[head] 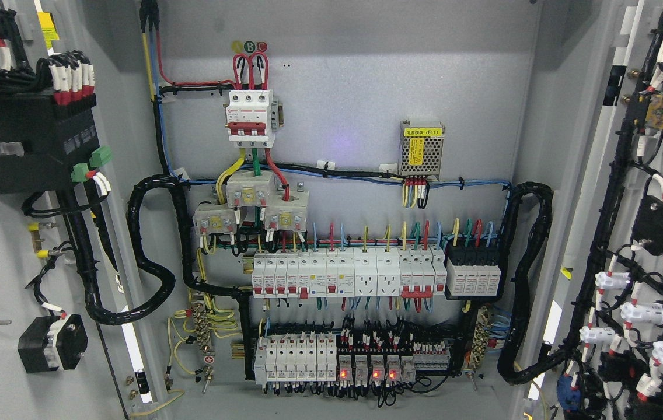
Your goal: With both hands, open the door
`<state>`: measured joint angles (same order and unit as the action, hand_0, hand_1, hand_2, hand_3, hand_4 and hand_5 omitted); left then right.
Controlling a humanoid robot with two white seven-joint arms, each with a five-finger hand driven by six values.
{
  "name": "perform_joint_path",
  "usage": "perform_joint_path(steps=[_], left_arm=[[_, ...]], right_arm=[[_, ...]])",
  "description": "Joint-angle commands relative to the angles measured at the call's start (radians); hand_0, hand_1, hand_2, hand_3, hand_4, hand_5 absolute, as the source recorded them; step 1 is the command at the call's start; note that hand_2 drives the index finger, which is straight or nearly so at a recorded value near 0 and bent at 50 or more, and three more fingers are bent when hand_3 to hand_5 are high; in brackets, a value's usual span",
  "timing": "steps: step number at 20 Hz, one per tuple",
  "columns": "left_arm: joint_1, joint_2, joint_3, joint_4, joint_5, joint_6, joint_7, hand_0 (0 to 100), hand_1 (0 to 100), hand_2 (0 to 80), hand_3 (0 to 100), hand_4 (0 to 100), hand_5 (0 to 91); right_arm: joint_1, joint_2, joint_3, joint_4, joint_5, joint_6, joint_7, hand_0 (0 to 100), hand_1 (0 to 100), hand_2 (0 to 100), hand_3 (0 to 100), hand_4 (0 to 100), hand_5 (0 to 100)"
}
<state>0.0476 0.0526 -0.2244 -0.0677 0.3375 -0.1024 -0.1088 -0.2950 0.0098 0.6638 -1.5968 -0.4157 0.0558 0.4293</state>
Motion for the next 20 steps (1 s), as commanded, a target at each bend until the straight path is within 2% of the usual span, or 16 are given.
perform_joint_path(steps=[1, 4, 6, 9, 14, 18, 20], left_arm=[[0.000, -0.005, 0.000, -0.001, 0.000, 0.000, 0.000, 12, 56, 0.0, 0, 0, 0.0], [-0.005, -0.004, -0.001, -0.026, -0.002, -0.008, 0.000, 12, 56, 0.0, 0, 0, 0.0], [0.006, 0.007, -0.006, -0.142, -0.008, -0.054, 0.000, 12, 56, 0.0, 0, 0, 0.0], [0.073, 0.016, -0.009, -0.425, -0.012, -0.082, -0.012, 12, 56, 0.0, 0, 0, 0.0], [0.198, 0.076, -0.015, -0.947, -0.015, -0.083, -0.060, 12, 56, 0.0, 0, 0, 0.0], [0.285, 0.113, -0.021, -1.293, -0.084, -0.088, -0.113, 12, 56, 0.0, 0, 0, 0.0], [0.325, 0.142, -0.036, -1.439, -0.094, -0.126, -0.149, 12, 56, 0.0, 0, 0, 0.0]], right_arm=[[0.154, -0.180, -0.196, -0.117, 0.002, -0.075, -0.015, 0, 50, 4, 0, 0, 0], [0.226, -0.198, -0.260, -0.172, 0.002, -0.094, -0.017, 0, 50, 4, 0, 0, 0], [0.279, -0.214, -0.309, -0.195, 0.002, -0.097, -0.017, 0, 50, 4, 0, 0, 0], [0.332, -0.215, -0.358, -0.239, 0.002, -0.112, -0.017, 0, 50, 4, 0, 0, 0], [0.398, -0.217, -0.420, -0.314, 0.002, -0.122, -0.017, 0, 50, 4, 0, 0, 0], [0.486, -0.229, -0.493, -0.388, 0.000, -0.122, -0.018, 0, 50, 4, 0, 0, 0], [0.531, -0.229, -0.527, -0.411, 0.000, -0.155, -0.018, 0, 50, 4, 0, 0, 0]])
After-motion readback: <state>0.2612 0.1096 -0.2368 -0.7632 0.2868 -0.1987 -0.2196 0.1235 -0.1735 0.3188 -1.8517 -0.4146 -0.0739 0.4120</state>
